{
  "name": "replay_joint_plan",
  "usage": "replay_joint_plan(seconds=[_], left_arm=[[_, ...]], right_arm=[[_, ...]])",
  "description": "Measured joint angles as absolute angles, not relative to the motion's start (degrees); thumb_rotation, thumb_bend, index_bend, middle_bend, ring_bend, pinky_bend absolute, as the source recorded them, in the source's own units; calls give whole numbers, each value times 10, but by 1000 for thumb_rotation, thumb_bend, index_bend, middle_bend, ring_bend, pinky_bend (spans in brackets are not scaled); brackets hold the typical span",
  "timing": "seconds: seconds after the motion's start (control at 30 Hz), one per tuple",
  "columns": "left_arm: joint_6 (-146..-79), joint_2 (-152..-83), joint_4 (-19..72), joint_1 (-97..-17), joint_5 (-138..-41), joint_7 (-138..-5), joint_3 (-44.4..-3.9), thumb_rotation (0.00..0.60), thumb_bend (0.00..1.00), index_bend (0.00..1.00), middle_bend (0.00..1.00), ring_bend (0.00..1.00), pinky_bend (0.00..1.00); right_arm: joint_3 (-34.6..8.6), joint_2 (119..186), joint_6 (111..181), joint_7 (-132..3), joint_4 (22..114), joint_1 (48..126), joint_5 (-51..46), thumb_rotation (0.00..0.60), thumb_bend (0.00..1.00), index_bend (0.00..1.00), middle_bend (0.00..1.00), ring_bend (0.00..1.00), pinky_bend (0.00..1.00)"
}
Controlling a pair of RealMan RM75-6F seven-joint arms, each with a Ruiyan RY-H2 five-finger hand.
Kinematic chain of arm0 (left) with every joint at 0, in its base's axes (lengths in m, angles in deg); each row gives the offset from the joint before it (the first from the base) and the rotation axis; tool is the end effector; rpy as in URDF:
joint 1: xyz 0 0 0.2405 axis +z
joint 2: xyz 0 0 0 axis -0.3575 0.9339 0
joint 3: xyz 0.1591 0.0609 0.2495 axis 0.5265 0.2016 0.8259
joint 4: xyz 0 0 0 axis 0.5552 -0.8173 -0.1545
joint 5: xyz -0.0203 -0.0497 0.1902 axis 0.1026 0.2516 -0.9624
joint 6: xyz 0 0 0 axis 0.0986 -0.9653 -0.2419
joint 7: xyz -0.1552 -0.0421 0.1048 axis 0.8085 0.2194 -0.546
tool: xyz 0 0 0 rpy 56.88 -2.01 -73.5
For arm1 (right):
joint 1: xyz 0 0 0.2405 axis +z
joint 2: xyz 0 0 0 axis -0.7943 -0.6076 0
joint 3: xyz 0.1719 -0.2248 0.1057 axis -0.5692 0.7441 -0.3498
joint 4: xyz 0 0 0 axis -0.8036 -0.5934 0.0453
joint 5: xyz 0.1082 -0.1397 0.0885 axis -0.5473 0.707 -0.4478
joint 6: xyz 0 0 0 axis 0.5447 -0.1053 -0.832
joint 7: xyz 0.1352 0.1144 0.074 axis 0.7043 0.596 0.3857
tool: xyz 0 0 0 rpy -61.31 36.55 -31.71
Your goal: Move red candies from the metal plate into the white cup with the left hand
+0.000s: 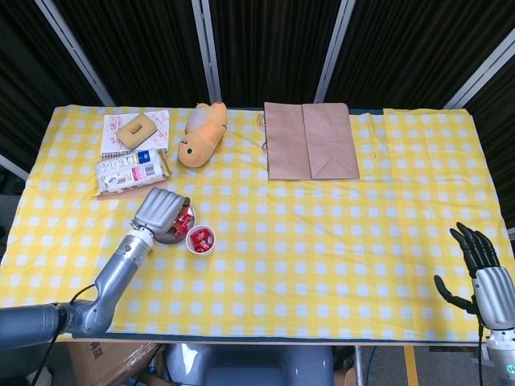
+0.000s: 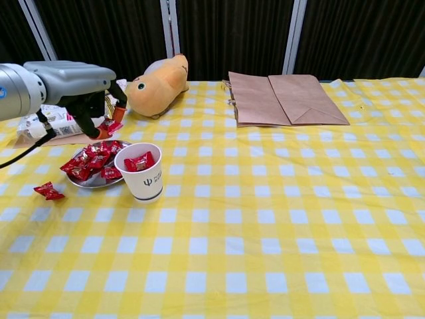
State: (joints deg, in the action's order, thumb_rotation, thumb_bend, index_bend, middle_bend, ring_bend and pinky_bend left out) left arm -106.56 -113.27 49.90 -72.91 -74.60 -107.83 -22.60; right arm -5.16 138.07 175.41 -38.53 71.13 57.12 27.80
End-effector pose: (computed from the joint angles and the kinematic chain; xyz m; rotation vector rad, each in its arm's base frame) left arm -0.1445 0.4335 0.0255 -1.9067 -0.7752 -0.7115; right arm -0.3568 -0.2277 0.1977 1.3396 -0.9891 1.2734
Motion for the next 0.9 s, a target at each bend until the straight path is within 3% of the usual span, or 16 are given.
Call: replay_joint_plan(seconds=[0.5,0.73,0.9], left_arm=[[-1065,-1151,530,-742,-755,-1108,-215,600,360,556,1000,1000,988],[-1062,-1163,529,-748,-751,-1115,-214,600,261,502,1000,1000,988],[-1065,-1161,532,-749,-750,-1114,-214,600,248,485,1000,1000,988]], right_arm=[[-53,1381,1757,-381,710,571,279,600,424,0,0,0,0],[-53,1381,1758,-380,709,571,279,600,424,0,0,0,0],[-52,1381,1758,-380,709,571,280,600,423,0,0,0,0]])
